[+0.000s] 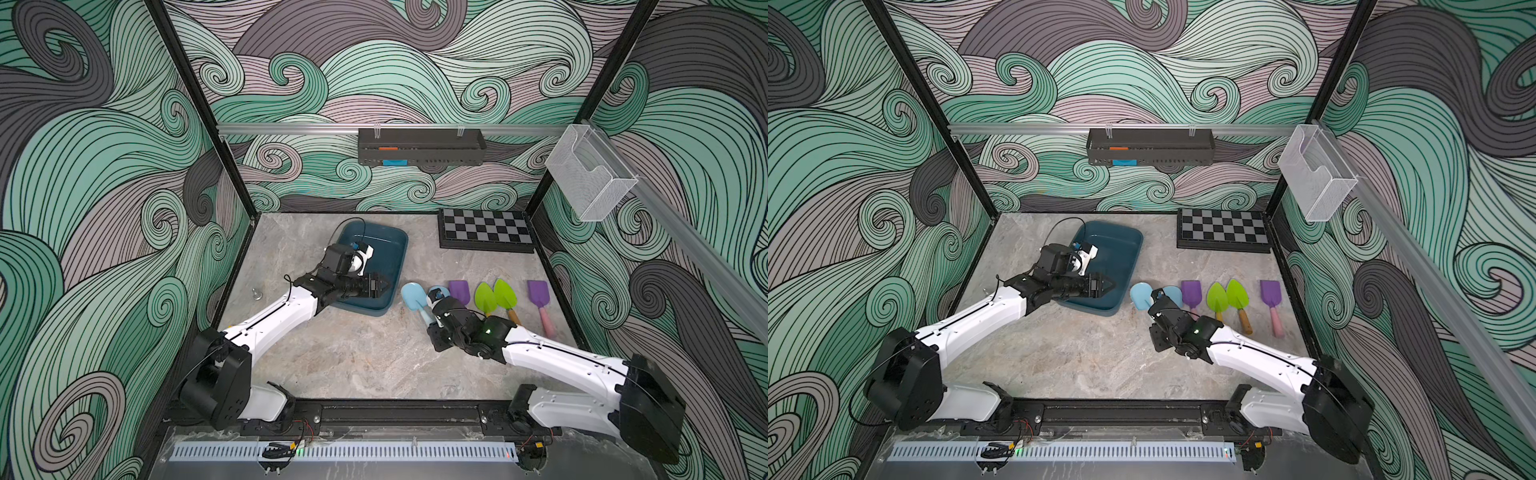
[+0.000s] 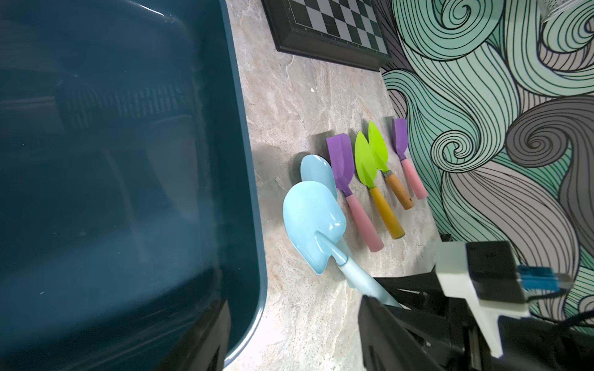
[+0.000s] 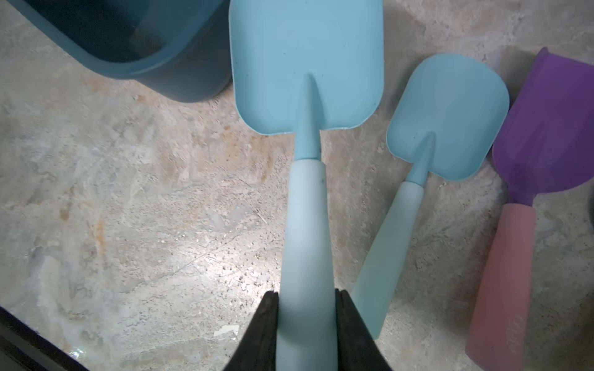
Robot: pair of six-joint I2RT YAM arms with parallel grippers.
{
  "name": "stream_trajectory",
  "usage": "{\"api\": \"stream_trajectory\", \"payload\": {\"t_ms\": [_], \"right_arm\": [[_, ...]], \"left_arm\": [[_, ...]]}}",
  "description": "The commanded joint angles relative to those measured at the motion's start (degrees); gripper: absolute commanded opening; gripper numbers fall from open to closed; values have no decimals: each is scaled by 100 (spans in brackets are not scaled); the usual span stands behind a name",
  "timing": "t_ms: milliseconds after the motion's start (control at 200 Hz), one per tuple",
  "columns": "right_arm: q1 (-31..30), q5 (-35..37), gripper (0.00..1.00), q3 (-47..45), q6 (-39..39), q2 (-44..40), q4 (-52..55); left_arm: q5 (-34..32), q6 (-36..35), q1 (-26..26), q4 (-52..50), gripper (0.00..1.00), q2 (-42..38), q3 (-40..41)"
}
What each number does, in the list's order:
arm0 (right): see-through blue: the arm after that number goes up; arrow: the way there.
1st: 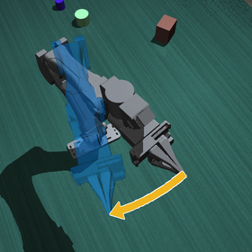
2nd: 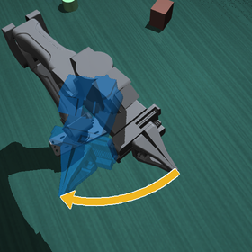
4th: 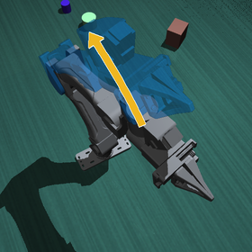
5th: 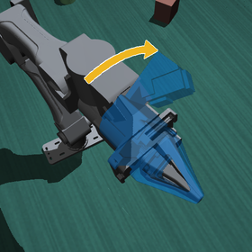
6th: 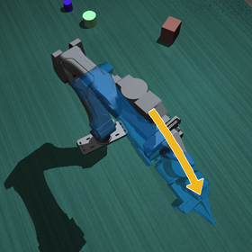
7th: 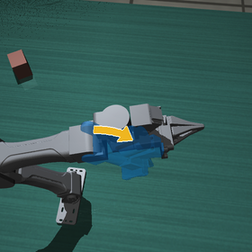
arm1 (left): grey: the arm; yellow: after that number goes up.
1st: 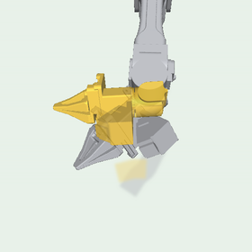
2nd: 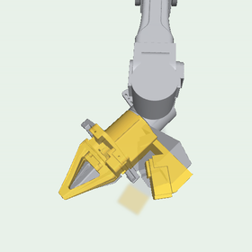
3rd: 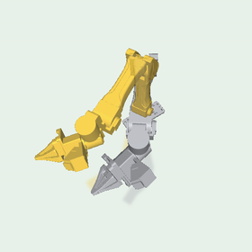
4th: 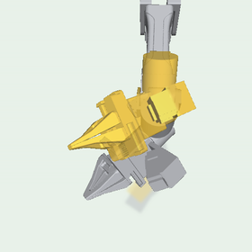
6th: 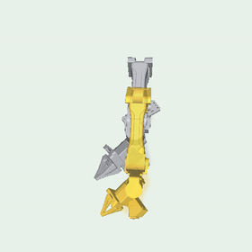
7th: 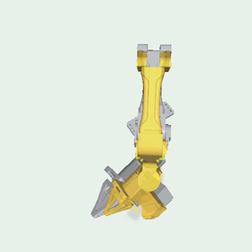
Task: Put the shovel into the storage box
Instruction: Pick up the shovel from the center of the board.
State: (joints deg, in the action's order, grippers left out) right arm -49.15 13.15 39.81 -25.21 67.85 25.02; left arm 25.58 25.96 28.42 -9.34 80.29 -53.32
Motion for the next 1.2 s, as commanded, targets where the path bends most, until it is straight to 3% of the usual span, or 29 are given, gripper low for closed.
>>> {"api": "stream_trajectory", "payload": {"t_ms": [0,520,590,776,926,971,1046,1196], "right_arm": [[19,-117,0,348,131,-9,-140],[-161,-400,0,792,127,79,-388],[-170,-426,0,791,109,81,-434],[-198,-437,0,774,79,129,-498],[-201,-429,0,774,99,166,-714],[-196,-431,0,790,105,193,-739],[-209,-413,19,800,130,236,-791],[-209,-353,47,791,209,212,-858]], "left_arm": [[274,144,48,335,64,83,-82],[486,880,45,1484,56,799,-65],[559,1003,42,1660,49,843,-70],[755,1184,51,1839,16,958,-123],[851,1219,49,1845,0,1045,-109],[877,1228,49,1856,0,1059,-109],[886,1220,49,1843,0,1073,-125],[879,1074,-14,1632,0,1050,-309]]}}
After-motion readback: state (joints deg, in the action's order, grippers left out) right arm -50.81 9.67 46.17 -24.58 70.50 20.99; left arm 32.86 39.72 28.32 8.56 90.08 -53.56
